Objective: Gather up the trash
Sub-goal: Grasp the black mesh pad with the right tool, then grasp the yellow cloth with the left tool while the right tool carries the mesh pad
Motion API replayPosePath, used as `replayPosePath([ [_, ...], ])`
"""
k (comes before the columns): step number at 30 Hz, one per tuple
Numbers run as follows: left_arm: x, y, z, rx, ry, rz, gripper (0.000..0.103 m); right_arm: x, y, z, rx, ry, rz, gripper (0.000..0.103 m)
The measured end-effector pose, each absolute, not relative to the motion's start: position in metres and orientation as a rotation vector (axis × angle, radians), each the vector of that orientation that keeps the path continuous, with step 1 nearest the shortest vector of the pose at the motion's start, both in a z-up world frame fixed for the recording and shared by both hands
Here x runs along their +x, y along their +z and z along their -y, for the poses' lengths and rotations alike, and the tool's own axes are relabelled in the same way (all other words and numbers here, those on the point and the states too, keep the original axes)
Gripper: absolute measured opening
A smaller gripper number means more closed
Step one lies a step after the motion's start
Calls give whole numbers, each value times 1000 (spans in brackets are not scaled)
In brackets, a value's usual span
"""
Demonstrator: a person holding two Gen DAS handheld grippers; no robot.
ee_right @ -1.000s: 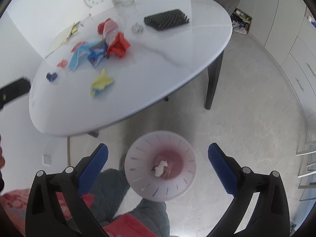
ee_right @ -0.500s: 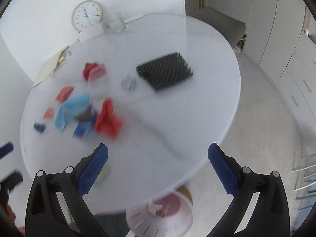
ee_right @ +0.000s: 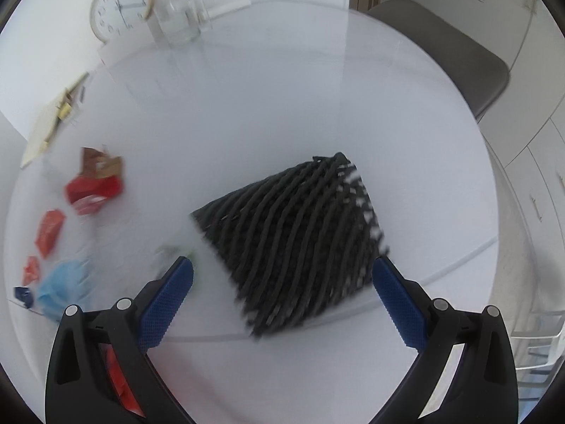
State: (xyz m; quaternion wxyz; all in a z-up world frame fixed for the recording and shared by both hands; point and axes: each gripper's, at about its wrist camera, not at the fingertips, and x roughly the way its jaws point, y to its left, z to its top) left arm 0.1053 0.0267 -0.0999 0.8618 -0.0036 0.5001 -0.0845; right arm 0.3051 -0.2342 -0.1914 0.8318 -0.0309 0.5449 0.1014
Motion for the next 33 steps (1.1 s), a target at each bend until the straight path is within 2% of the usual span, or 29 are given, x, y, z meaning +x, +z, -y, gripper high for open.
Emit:
replayPosePath([
  [5, 122, -105, -37, -29, -162, -1056, 95, 320, -206, 231, -100, 235, -1183, 100],
  [6, 125, -105, -38, -30, -158, -1054, 95, 320, -206, 231, -102, 248, -1176, 93],
  [7, 126, -105, -39, -29, -152, -1054, 95, 320, -206, 231, -97, 262, -1181, 78],
  [8, 127, -105, -40, -27, -147, -1054, 95, 320, -206, 231, -89, 274, -1194, 69],
  [9, 128, -105, -41, -28, -144, -1053, 95, 319, -207, 232, -81, 277, -1208, 55],
  [11, 128, -105, -43, -30, -134, -1050, 95, 317, -207, 234, -82, 277, -1204, 43],
  [12, 129, -105, -44, -33, -130, -1050, 95, 314, -205, 237, -71, 283, -1208, 30],
  [15, 127, -105, -46, -37, -127, -1052, 95, 309, -197, 247, -21, 295, -1191, 17],
  [26, 98, -115, 1, -13, -278, -1090, 95, 244, -136, 277, 46, 259, -1073, 16],
  [33, 68, -131, 42, -5, -351, -1119, 95, 150, -123, 286, 71, 280, -1082, 16],
])
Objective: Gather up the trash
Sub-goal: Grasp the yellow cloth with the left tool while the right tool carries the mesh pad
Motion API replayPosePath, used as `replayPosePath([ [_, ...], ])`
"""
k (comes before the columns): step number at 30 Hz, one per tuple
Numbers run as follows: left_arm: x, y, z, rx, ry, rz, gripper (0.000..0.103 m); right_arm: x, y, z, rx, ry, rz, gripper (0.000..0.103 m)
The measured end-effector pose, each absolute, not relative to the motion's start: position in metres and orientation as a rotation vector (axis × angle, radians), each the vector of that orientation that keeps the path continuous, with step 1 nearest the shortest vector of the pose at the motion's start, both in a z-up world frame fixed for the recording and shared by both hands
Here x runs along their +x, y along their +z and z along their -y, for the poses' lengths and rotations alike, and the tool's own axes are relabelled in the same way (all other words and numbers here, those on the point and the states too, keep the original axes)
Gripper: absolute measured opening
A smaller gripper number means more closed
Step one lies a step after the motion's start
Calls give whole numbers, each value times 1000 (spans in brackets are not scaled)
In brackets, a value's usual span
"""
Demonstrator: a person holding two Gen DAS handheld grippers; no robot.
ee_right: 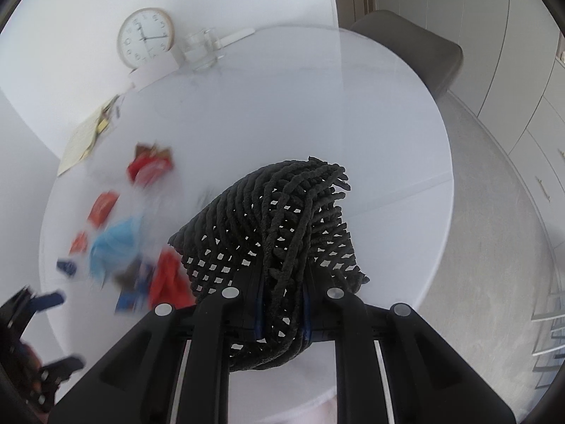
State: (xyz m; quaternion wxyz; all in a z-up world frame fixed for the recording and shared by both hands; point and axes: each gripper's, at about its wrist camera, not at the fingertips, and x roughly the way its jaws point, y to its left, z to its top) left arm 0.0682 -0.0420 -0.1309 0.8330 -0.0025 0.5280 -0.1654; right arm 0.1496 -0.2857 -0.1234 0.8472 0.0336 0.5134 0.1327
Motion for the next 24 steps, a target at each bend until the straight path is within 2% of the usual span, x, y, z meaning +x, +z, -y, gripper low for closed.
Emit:
replayPosePath([
  [6, 55, -157, 65, -41, -354, -1147, 94, 81, -130, 294, 73, 285, -1133, 16],
  [12, 55, -195, 96, 30, -349, -1191, 77, 38, -135, 314, 116, 262, -1156, 17],
  [15, 59, -213, 106, 59, -329, -1228, 63, 26, -135, 324, 122, 253, -1152, 18],
  [17, 61, -221, 106, 51, -318, -1261, 49, 21, -133, 330, 127, 244, -1146, 19],
  [19, 60, -221, 106, 54, -305, -1249, 45, 17, -131, 334, 137, 238, -1138, 19],
  [20, 61, -221, 106, 51, -311, -1255, 38, 16, -132, 336, 140, 236, -1136, 19],
  [24, 63, -217, 103, 20, -306, -1246, 37, 11, -132, 340, 149, 235, -1133, 19],
])
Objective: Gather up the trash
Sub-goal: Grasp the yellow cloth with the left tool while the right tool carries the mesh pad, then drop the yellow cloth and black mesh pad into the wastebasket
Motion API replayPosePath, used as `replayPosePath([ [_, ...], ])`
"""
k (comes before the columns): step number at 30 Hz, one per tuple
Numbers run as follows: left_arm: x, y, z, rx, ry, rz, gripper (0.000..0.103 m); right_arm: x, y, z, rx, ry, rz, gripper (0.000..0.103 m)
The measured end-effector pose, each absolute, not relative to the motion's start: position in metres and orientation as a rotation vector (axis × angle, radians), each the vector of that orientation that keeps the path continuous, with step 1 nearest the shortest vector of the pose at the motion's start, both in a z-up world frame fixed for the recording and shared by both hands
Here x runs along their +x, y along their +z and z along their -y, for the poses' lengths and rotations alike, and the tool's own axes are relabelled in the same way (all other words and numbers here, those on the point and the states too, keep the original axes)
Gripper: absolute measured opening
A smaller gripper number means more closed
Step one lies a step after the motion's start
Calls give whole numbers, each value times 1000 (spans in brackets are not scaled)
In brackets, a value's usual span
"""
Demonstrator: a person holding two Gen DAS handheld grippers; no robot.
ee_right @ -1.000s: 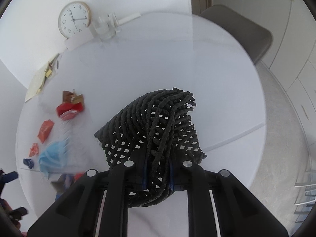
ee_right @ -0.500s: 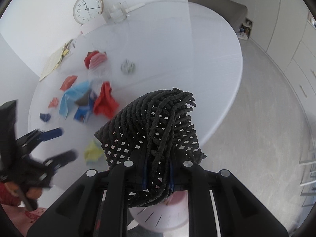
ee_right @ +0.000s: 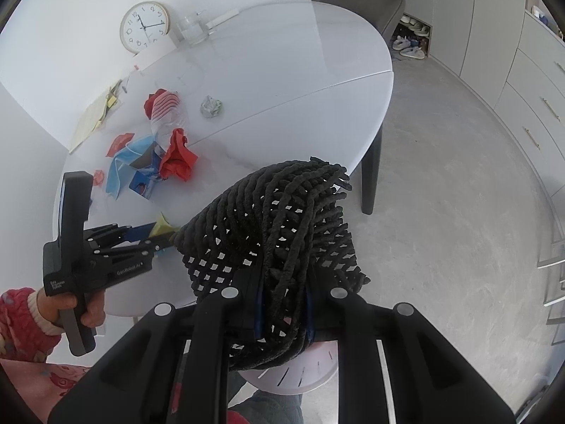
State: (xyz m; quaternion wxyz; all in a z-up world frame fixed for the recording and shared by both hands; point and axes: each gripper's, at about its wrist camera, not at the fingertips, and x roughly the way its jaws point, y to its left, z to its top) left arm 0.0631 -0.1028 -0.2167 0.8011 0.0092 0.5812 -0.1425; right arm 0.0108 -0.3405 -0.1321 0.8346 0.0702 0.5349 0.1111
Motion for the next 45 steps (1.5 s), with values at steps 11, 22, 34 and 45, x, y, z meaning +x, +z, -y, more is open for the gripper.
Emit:
replayPosePath([
  [11, 16, -154, 100, 22, -379, -1196, 37, -34, -133, 336, 110, 279, -1161, 19],
  [22, -40, -120, 131, 40, -482, -1169, 37, -86, -217, 300, 27, 385, -1314, 36],
  [34, -59, -144, 131, 25, -485, -1220, 37, -102, -228, 303, 51, 380, -1323, 89],
  [45, -69, -154, 156, 91, -593, -1261, 40, -101, -190, 340, 94, 234, -1223, 94],
])
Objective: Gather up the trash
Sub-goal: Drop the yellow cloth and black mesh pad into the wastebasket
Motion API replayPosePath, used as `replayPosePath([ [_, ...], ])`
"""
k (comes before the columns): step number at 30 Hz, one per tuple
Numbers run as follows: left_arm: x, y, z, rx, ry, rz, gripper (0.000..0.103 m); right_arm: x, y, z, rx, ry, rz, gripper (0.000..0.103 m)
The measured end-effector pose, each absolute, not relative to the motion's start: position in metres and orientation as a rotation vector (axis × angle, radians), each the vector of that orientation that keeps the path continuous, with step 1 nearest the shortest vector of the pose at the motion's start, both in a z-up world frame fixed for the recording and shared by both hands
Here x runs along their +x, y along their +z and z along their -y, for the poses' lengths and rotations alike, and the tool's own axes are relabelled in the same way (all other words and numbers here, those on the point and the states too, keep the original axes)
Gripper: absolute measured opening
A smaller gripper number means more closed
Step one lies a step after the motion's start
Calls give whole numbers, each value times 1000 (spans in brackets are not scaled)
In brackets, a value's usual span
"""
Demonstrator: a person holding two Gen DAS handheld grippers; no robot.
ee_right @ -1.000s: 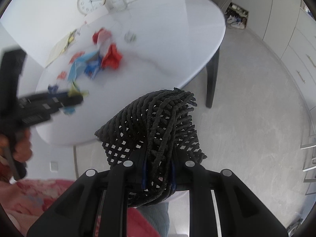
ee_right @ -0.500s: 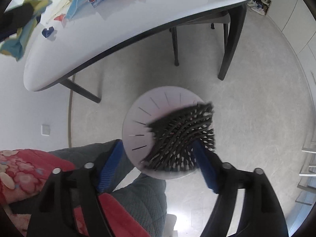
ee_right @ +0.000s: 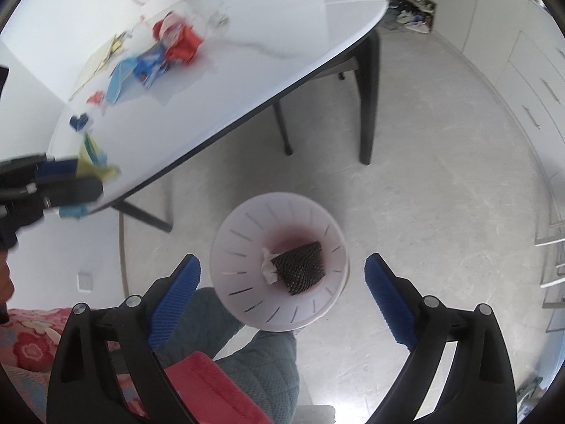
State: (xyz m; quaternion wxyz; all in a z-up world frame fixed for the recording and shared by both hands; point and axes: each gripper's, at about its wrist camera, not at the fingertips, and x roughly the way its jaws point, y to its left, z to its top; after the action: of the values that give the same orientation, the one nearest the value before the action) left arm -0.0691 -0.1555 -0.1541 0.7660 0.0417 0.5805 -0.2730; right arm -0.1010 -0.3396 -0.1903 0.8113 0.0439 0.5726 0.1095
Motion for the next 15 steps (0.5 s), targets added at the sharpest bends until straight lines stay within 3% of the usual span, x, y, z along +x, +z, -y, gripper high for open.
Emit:
replayPosePath([
  [2, -71, -156, 164, 128, -606, -1270, 79, -101, -189, 344, 103, 220, -1209, 94],
  [3, -73, -155, 168, 157, -595, -1260, 86, -101, -188, 348, 106, 212, -1204, 94],
  [15, -64, -127, 146, 122, -462, -1167, 95, -92, -166, 345, 103, 223, -1154, 97],
])
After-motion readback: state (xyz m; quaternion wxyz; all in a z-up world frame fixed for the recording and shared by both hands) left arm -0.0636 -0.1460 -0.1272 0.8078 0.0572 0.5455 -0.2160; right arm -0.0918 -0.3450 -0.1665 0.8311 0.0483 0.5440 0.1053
